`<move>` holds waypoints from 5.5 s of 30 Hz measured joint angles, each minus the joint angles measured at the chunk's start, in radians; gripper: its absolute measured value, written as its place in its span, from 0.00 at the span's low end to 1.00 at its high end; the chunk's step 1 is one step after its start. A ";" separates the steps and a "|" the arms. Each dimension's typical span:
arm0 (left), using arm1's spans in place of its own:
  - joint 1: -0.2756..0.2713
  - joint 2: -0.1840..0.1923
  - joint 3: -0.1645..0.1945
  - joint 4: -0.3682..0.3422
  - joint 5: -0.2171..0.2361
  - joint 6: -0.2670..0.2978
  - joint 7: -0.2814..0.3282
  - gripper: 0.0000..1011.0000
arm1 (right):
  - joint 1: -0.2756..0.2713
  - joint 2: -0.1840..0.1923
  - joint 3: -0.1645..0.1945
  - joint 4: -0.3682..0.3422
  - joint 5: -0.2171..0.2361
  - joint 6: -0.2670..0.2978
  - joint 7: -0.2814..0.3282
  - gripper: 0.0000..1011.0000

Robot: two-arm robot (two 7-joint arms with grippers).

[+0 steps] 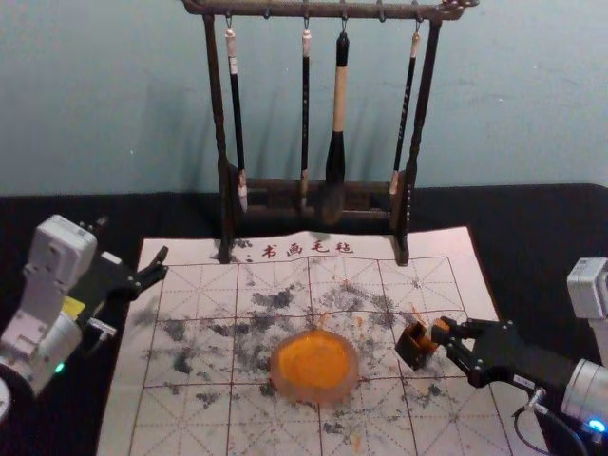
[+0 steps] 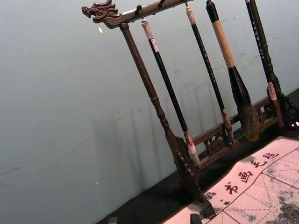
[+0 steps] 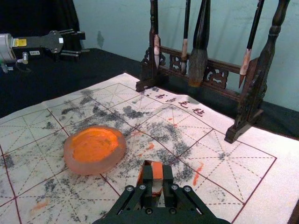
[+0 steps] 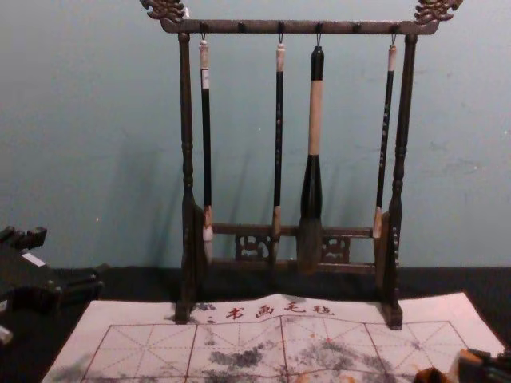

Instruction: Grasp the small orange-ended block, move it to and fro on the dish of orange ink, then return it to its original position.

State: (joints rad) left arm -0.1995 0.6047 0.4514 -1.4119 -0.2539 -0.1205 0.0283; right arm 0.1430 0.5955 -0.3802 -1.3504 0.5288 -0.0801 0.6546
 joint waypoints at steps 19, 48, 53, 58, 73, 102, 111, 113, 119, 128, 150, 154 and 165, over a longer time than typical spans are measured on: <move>0.000 0.000 0.000 0.000 0.000 0.000 0.000 0.99 | -0.007 0.006 0.002 -0.024 0.002 -0.004 0.005 0.10; 0.000 0.000 0.000 0.000 0.000 0.000 0.000 0.99 | -0.040 0.075 0.023 -0.169 0.012 0.047 -0.024 0.10; 0.000 0.000 0.000 0.000 0.000 0.000 0.000 0.99 | -0.047 0.086 0.037 -0.197 0.017 0.046 -0.031 0.10; 0.000 0.000 0.000 0.000 0.000 0.000 0.000 0.99 | -0.041 0.090 0.046 -0.220 0.019 0.040 -0.034 0.10; 0.000 0.000 0.000 0.000 0.000 0.000 0.000 0.99 | 0.049 0.052 -0.028 -0.184 -0.041 0.052 -0.011 0.10; 0.000 0.000 0.000 0.000 0.000 0.000 0.000 0.99 | 0.165 0.015 -0.194 -0.117 -0.139 0.060 0.084 0.10; 0.000 0.000 0.000 0.000 0.000 0.000 0.000 0.99 | 0.204 -0.004 -0.241 -0.086 -0.173 0.068 0.104 0.10; 0.000 0.000 0.000 0.000 0.000 0.000 0.000 0.99 | 0.210 -0.007 -0.246 -0.082 -0.176 0.069 0.107 0.10; 0.000 0.000 0.000 0.000 0.000 0.000 0.000 0.99 | 0.228 -0.017 -0.262 -0.071 -0.186 0.074 0.113 0.10; 0.000 0.000 0.000 0.000 0.000 0.000 0.000 0.99 | 0.263 -0.042 -0.289 -0.039 -0.205 0.082 0.116 0.10; 0.000 0.000 0.000 0.000 0.000 0.000 0.000 0.99 | 0.309 -0.083 -0.310 0.019 -0.229 0.095 0.101 0.10; 0.000 0.000 0.000 0.000 0.000 0.000 0.000 0.99 | 0.314 -0.086 -0.306 0.028 -0.230 0.096 0.096 0.10; 0.000 0.000 0.000 0.000 0.000 0.000 0.000 0.99 | 0.315 -0.080 -0.290 0.034 -0.229 0.101 0.089 0.10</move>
State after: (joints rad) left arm -0.1995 0.6047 0.4514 -1.4119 -0.2539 -0.1205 0.0283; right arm 0.4579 0.5156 -0.6697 -1.3168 0.2994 0.0214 0.7438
